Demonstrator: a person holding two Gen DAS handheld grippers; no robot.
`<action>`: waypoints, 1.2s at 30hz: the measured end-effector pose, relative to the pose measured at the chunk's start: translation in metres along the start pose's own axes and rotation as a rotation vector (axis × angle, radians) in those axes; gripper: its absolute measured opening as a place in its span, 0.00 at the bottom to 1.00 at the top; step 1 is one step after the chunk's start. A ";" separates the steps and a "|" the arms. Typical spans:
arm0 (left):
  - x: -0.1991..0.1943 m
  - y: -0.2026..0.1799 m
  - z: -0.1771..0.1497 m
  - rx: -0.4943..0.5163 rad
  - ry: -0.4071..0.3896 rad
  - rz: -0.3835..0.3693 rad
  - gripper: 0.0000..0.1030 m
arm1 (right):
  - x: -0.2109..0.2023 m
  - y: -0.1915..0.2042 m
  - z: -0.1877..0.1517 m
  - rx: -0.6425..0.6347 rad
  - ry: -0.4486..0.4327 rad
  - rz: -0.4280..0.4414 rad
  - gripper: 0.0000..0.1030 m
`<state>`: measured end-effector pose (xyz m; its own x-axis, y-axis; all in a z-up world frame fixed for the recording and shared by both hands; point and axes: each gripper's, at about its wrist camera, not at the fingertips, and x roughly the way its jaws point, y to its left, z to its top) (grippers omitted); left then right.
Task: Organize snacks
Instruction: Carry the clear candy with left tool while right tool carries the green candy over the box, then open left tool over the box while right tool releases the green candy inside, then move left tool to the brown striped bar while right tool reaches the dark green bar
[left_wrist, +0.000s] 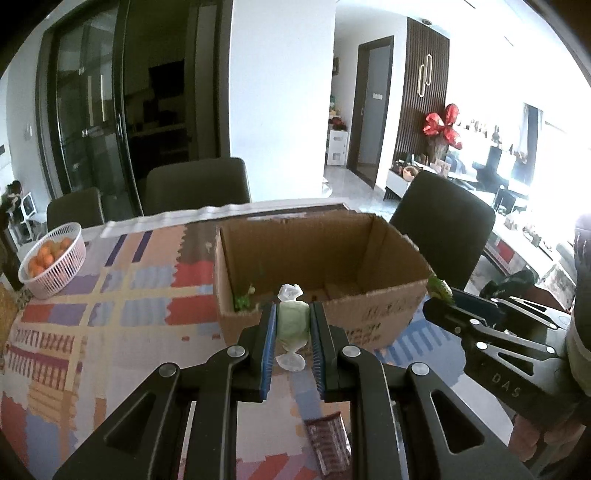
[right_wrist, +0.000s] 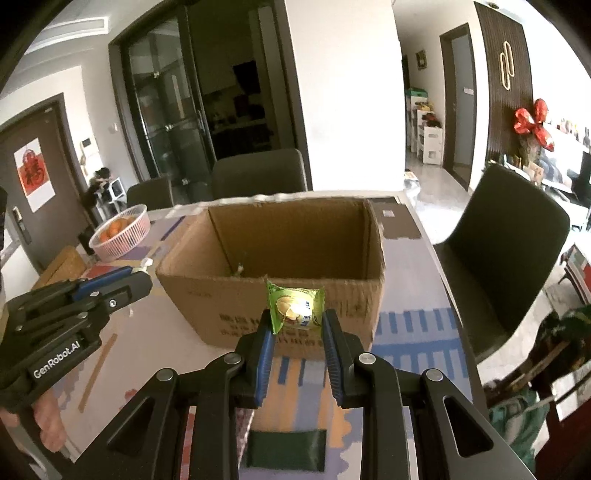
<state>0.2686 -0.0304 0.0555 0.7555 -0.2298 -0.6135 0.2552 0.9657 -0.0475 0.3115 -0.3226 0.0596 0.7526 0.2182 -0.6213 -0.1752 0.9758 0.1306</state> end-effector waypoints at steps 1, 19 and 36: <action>0.001 0.001 0.003 0.000 -0.003 -0.002 0.19 | 0.001 0.000 0.003 -0.003 -0.002 0.000 0.26; 0.050 0.008 0.048 -0.006 0.045 -0.020 0.19 | 0.033 -0.001 0.055 -0.029 -0.020 0.008 0.26; 0.072 0.013 0.044 -0.033 0.111 0.014 0.51 | 0.063 -0.009 0.057 -0.015 0.047 -0.010 0.50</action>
<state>0.3525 -0.0400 0.0453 0.6874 -0.2028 -0.6974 0.2235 0.9727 -0.0626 0.3971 -0.3170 0.0633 0.7238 0.2071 -0.6582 -0.1773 0.9777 0.1127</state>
